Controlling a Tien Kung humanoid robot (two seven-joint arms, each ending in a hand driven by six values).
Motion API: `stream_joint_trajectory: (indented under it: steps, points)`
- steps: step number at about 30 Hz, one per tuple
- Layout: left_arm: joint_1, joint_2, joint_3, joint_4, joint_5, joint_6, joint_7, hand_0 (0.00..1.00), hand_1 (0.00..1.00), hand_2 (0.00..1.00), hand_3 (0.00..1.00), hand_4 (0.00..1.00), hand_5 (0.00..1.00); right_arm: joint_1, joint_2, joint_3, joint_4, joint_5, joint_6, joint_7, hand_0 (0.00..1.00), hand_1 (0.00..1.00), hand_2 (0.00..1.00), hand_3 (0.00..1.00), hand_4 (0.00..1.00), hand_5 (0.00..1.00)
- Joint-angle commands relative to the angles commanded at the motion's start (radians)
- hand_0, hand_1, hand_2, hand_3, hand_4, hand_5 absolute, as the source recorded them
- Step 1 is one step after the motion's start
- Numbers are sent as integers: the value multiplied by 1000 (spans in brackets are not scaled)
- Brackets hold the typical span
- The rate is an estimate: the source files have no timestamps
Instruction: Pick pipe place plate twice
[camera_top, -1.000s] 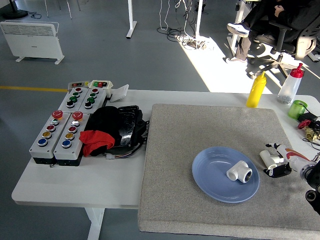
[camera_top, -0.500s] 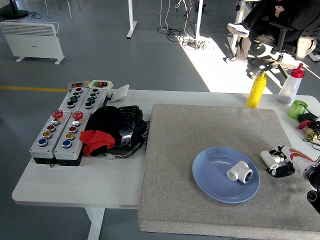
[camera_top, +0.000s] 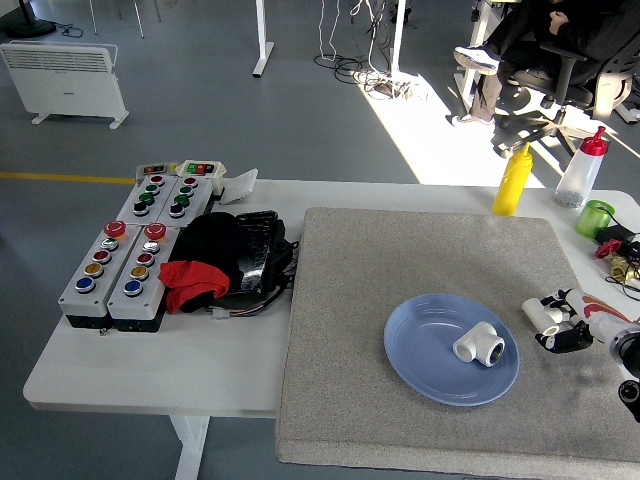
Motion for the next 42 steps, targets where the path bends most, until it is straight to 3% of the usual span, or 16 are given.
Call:
stream_joint_trajectory:
  steps: [8,11,25,30,33,34,39,40,42]
  points:
    - [0,0,1,0,0,0,1,684,675,712,665,393,998,-3,-11,15,34,-3,-13,13,367,484,580,636,529,214]
    - [0,0,1,0,-2,0,0,682,676,712,665,394,998,-7,-21,25,77,-7,-16,12,364,482,578,628,522,214]
    - [-3,0,1,1,-4,0,-4,682,676,712,664,395,998,-24,-85,-46,465,3,-15,5,380,488,576,618,511,211]
    - [0,0,2,0,-6,3,-2,682,675,712,663,394,998,-15,-100,-123,564,9,1,0,412,502,575,618,510,213]
    - [1,0,2,0,-6,3,-1,682,675,712,663,394,998,-8,-102,-162,583,10,6,-1,412,502,575,618,510,213]
    - [1,0,2,0,-6,4,-1,684,675,712,663,393,998,-8,-102,-166,584,10,7,-1,581,575,581,623,518,216]
    - [5,0,3,-2,-6,4,2,684,675,712,663,393,998,5,-95,-236,582,3,18,-6,581,575,581,623,518,216]
    - [6,0,3,-2,-6,4,3,684,675,712,663,395,998,6,-93,-246,579,-2,23,-8,745,669,670,682,545,232]
    - [8,0,3,-2,-5,4,3,684,675,712,663,395,998,6,-87,-257,570,-14,38,-15,745,669,670,682,545,232]
